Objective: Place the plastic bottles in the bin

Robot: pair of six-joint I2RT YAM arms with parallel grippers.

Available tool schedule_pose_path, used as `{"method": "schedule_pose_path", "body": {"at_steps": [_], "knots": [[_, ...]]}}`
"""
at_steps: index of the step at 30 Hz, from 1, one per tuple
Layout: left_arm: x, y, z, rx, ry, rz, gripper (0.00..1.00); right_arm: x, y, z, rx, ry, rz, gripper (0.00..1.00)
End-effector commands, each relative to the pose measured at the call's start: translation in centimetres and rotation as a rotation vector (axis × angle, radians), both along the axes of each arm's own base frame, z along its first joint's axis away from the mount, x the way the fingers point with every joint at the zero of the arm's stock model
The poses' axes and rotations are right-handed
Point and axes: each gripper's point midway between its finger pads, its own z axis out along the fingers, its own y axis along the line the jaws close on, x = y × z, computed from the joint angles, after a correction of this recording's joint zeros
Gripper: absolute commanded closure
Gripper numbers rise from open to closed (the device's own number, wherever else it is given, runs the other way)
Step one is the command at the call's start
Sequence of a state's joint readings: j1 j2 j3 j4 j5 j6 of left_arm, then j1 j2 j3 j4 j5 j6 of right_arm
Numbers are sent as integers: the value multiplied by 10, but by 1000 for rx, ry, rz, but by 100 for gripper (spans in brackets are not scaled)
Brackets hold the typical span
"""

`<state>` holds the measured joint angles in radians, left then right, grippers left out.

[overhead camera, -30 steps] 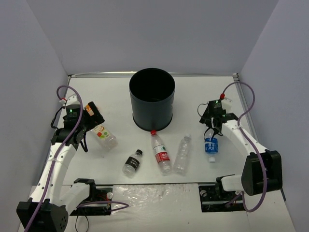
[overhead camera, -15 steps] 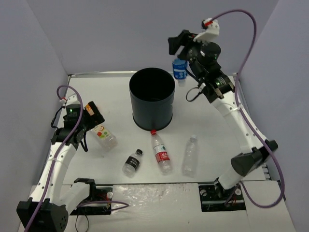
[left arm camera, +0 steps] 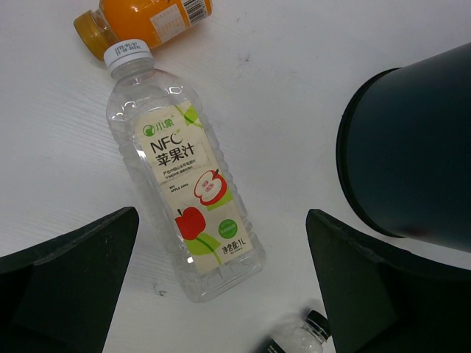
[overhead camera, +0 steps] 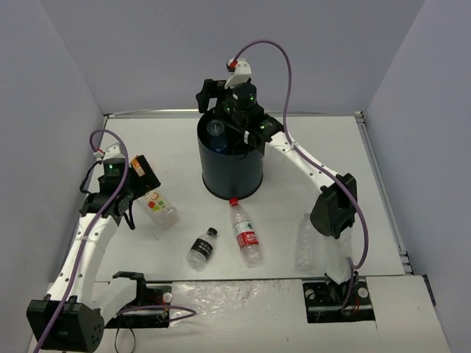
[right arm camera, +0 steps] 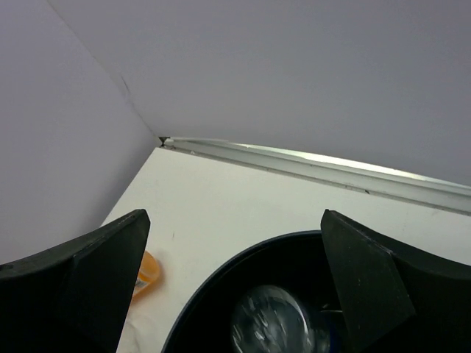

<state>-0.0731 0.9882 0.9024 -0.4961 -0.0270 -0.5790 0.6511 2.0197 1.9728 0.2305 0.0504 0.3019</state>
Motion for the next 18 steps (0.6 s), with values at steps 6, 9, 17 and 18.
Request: {"method": "schedule_pose_path", "body": {"at_steps": [6,9,17,18], "knots": [[8,-3,26,-5,-92,-18,3,-90,-157,120,69,-59,-393,0],[7,-5,28,-10,-99,-25,3,-131,-233,63,-7,88,-616,0],[5,-1,31,5,-104,-5,3,-235,-331,-104,-9,504,-764,0],[5,0,32,7,-105,-1,3,-242,-329,-124,-30,549,-745,0]]}}
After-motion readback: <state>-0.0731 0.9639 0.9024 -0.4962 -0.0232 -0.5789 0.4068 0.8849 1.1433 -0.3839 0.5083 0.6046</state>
